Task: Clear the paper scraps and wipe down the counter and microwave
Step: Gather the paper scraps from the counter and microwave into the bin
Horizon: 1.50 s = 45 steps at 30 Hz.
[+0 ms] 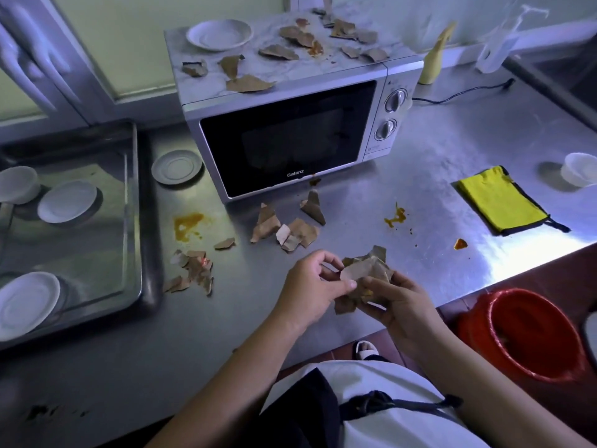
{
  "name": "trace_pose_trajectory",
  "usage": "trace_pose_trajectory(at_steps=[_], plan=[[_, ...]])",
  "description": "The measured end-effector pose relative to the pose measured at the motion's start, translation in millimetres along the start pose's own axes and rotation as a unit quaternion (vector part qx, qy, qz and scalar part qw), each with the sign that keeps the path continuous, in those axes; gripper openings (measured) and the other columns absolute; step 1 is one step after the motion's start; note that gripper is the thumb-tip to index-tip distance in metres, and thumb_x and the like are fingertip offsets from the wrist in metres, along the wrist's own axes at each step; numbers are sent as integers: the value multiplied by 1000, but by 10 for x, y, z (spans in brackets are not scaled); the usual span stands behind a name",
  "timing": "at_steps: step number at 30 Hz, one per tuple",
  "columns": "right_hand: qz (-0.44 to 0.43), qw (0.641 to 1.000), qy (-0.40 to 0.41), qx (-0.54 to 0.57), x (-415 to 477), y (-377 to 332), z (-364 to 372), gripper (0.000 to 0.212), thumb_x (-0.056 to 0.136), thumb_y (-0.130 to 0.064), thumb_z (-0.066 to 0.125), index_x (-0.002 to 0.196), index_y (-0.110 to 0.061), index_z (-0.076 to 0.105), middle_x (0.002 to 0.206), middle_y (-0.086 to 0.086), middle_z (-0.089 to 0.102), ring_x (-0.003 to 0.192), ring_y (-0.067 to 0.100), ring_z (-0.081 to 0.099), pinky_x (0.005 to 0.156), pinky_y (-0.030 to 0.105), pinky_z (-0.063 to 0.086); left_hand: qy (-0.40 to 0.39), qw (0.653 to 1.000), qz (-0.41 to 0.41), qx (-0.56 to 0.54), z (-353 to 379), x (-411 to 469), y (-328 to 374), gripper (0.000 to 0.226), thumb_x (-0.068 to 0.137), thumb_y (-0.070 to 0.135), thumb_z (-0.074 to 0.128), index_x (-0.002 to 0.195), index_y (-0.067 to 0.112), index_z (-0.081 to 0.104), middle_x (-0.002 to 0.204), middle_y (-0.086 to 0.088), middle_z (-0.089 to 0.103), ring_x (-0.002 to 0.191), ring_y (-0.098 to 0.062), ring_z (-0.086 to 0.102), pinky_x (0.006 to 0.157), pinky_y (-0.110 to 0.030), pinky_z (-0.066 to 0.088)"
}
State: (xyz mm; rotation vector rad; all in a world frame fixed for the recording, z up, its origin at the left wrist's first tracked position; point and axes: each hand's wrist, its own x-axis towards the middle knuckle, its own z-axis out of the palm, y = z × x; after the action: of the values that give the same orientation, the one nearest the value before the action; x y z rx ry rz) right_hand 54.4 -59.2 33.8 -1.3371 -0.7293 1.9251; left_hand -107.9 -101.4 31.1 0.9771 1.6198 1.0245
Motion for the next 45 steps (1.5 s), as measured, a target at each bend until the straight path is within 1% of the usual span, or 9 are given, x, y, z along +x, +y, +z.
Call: trace_pose_trajectory(at_steps=[4, 8, 12, 16, 25, 29, 37, 40, 45], plan=[[-32, 995, 90, -4, -93, -58, -185, 19, 88, 7, 64, 100, -6, 70, 89, 13, 77, 78, 27, 75, 68, 33, 62, 78, 993, 45, 74, -167, 166, -78, 30, 84, 57, 64, 76, 29, 65, 69, 10, 69, 54, -2, 60, 50, -17, 47], [-53, 989, 130, 36, -206, -98, -314, 19, 85, 11, 63, 98, -2, 70, 84, 14, 76, 69, 24, 74, 57, 27, 59, 184, 968, -28, 167, -527, 680, -362, 13, 88, 35, 70, 90, 23, 66, 89, 7, 69, 84, -18, 66, 68, -27, 48], [-53, 988, 131, 65, -326, -114, -323, 18, 85, 14, 61, 94, 1, 69, 79, 15, 75, 65, 25, 74, 54, 30, 60, 188, 948, -101, 235, -674, 1164, -601, 46, 82, 38, 76, 119, 13, 64, 115, -5, 68, 105, -28, 64, 88, -35, 52], [-54, 987, 138, 67, -418, -100, -366, 17, 83, 15, 62, 97, 6, 67, 80, 20, 72, 63, 26, 73, 53, 30, 59, 202, 937, -116, 259, -601, 1384, -679, 29, 82, 33, 76, 102, 13, 68, 105, -9, 71, 98, -32, 65, 82, -37, 53], [-46, 981, 174, 65, -447, -111, -516, 17, 84, 12, 63, 99, 4, 68, 83, 18, 74, 66, 27, 73, 54, 30, 59, 102, 974, -74, 188, -572, 1349, -717, 19, 77, 17, 82, 84, 21, 66, 81, 9, 63, 73, -9, 57, 60, -18, 40], [-39, 983, 174, 34, -408, -67, -519, 19, 81, 10, 66, 98, 3, 69, 89, 21, 74, 69, 31, 72, 55, 31, 59, 60, 972, -49, 221, -614, 1438, -659, 20, 77, 16, 82, 87, 20, 65, 83, 4, 64, 81, -16, 60, 70, -24, 46], [-41, 982, 182, 7, -421, 27, -540, 26, 80, 11, 68, 105, 8, 67, 102, 31, 71, 88, 46, 69, 84, 47, 60, -16, 927, -44, 373, -466, 1878, -394, 55, 82, 7, 72, 133, 19, 56, 126, -8, 61, 109, -27, 59, 87, -32, 49], [-43, 982, 186, 13, -445, 38, -587, 24, 82, 8, 67, 105, 6, 67, 102, 29, 72, 91, 46, 69, 84, 44, 60, -56, 897, -60, 435, -448, 1918, -363, 40, 78, 1, 72, 112, 17, 60, 114, -7, 60, 100, -27, 56, 81, -32, 51], [-49, 978, 203, 22, -433, 61, -686, 17, 83, 5, 69, 97, -3, 72, 98, 25, 74, 92, 43, 72, 79, 44, 58, -27, 849, -56, 525, -418, 1950, -380, 36, 77, 22, 79, 110, 31, 68, 128, -9, 53, 123, -33, 46, 106, -32, 39]])
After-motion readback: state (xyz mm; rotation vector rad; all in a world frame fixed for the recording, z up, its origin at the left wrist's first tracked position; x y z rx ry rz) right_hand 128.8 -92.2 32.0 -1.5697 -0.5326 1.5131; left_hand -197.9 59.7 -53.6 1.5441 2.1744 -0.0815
